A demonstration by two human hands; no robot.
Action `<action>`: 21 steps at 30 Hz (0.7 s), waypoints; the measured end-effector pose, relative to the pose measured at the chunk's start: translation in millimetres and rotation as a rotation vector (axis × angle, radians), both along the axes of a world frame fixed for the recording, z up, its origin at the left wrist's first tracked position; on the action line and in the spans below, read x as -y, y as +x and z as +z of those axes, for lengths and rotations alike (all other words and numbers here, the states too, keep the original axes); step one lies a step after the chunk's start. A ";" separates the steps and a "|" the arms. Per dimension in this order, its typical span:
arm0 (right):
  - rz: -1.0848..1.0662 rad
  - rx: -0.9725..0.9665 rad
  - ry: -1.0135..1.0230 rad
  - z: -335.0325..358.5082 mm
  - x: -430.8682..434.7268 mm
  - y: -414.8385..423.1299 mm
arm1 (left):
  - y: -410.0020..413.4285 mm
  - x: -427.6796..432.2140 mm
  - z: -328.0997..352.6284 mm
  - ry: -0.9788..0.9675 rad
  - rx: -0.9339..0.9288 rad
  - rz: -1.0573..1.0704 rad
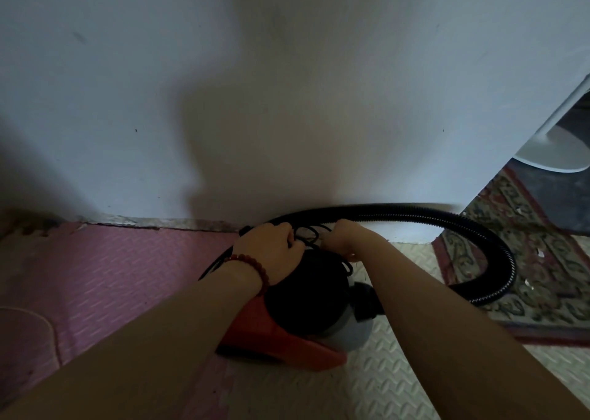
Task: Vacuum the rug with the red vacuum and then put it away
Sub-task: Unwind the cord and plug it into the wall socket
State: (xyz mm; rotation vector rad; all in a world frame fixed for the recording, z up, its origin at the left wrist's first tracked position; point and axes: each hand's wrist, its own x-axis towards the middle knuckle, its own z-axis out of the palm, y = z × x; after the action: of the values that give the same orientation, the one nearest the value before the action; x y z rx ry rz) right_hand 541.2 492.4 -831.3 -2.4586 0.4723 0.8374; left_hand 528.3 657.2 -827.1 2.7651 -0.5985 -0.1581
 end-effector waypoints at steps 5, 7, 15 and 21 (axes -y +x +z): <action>0.069 0.117 -0.034 -11.0 -2.9 6.6 | 0.9 -3.6 -3.0 0.000 -0.041 0.013; 0.110 0.111 -0.027 -12.1 -3.9 7.6 | 2.9 -6.2 -2.7 -0.012 -0.060 0.031; 0.113 0.120 0.263 26.3 0.3 11.9 | 4.3 -5.2 -1.2 -0.064 -0.077 0.066; -0.056 0.125 0.709 19.3 7.1 13.7 | 5.4 -1.0 6.6 -0.156 -0.009 0.147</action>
State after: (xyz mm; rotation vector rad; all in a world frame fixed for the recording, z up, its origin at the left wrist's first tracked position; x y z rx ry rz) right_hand 554.9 485.3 -812.0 -1.8162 0.1527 0.6721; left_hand 533.7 658.1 -820.4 2.6427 -0.3851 -0.0871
